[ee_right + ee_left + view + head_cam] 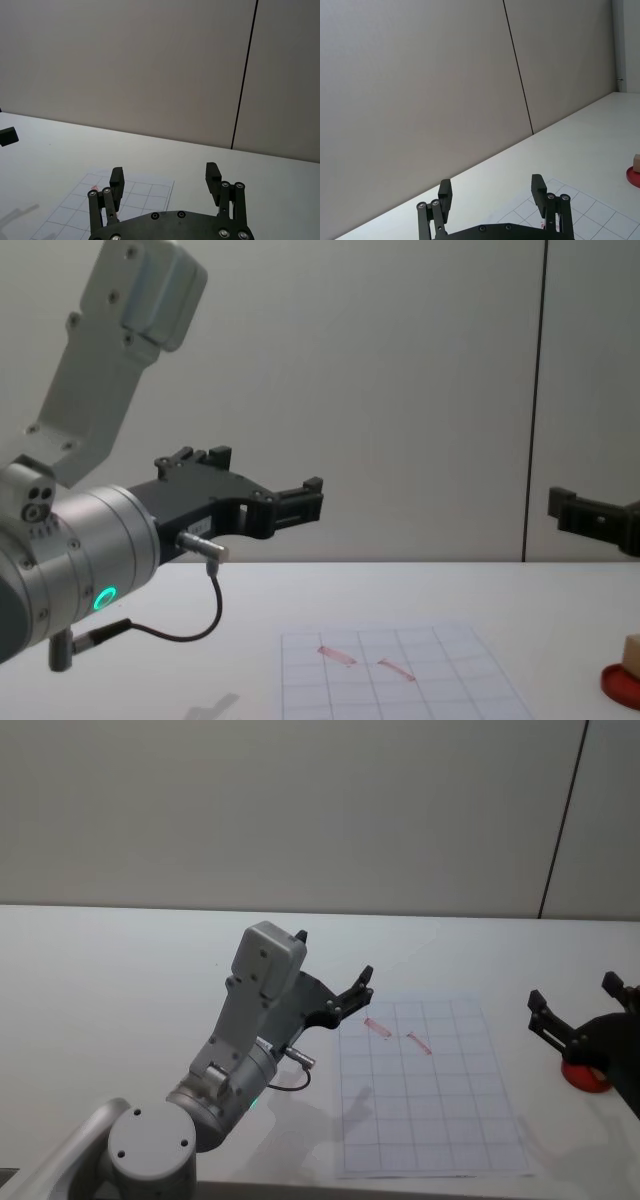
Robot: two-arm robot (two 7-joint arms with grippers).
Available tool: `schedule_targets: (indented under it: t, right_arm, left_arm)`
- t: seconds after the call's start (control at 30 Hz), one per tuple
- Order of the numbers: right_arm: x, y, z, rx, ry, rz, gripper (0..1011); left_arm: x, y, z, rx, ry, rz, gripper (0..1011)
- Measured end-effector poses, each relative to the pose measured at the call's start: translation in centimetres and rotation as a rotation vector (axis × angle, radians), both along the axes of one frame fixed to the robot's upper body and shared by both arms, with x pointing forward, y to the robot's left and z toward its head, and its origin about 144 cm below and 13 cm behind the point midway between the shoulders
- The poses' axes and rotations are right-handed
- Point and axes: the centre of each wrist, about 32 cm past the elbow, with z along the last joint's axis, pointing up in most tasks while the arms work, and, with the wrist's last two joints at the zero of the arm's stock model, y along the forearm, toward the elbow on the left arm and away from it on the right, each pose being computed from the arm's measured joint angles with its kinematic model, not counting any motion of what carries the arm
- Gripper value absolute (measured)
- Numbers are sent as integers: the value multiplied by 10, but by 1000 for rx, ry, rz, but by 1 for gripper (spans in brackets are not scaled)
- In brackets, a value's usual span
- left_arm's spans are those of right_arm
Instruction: Use the one hand to pick up the stamp and affix it onto the A4 paper.
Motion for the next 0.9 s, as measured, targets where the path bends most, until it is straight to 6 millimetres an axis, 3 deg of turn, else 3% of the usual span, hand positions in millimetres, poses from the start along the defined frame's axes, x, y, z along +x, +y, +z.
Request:
schedule_targets:
  t: [0.9]
  right_arm:
    - [0,-3,0,-5,18,-7,1001]
  left_arm:
    - [0,0,0,0,0,0,1002]
